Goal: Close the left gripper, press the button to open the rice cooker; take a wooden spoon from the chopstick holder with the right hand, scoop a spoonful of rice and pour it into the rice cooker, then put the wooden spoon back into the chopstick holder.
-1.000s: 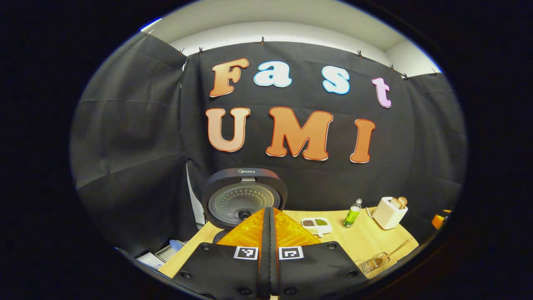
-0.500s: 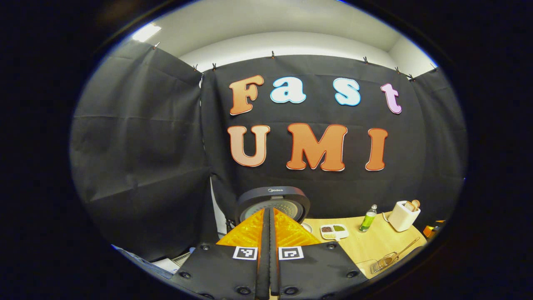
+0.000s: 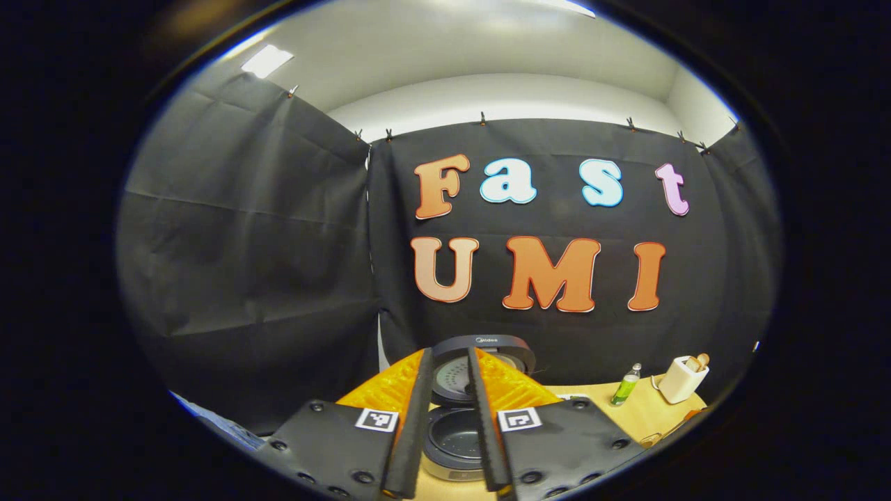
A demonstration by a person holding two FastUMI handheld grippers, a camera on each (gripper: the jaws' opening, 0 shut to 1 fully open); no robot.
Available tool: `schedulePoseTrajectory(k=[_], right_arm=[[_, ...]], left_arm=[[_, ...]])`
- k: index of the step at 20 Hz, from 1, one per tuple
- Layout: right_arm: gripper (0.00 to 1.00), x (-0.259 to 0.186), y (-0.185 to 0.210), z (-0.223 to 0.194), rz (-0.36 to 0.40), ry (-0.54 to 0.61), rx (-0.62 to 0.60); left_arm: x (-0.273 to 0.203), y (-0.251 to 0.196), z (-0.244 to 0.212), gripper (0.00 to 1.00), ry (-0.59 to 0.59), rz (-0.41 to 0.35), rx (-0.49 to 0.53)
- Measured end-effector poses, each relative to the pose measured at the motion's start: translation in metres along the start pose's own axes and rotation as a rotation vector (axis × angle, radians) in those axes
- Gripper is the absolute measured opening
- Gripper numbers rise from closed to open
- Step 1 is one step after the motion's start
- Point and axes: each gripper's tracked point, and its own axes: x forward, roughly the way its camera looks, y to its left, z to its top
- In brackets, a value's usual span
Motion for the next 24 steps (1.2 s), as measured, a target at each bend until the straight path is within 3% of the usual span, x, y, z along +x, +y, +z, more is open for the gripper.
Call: schedulePoseTrajectory(k=[6, 9, 10, 15, 24], right_arm=[[0.55, 0.003, 0.011, -0.009, 0.082, 0.071, 0.212], [0.29, 0.004, 0.013, -0.012, 0.087, 0.077, 0.267], [0.28, 0.006, 0.014, -0.014, 0.086, 0.074, 0.266], [0.13, -0.001, 0.030, -0.003, 0.074, 0.032, 0.250], [0.11, -0.055, 0.094, 0.045, 0.070, -0.150, 0.033]], left_arm=[[-0.004, 0.004, 0.005, 0.75, -0.024, 0.023, -0.006], [0.001, 0.015, -0.002, 0.92, 0.007, 0.037, -0.019], [0.006, 0.018, -0.003, 0.97, 0.017, 0.036, -0.030], [0.025, 0.028, -0.011, 0.99, 0.053, 0.004, -0.063], [0.051, 0.055, -0.020, 1.00, 0.074, -0.061, -0.085]])
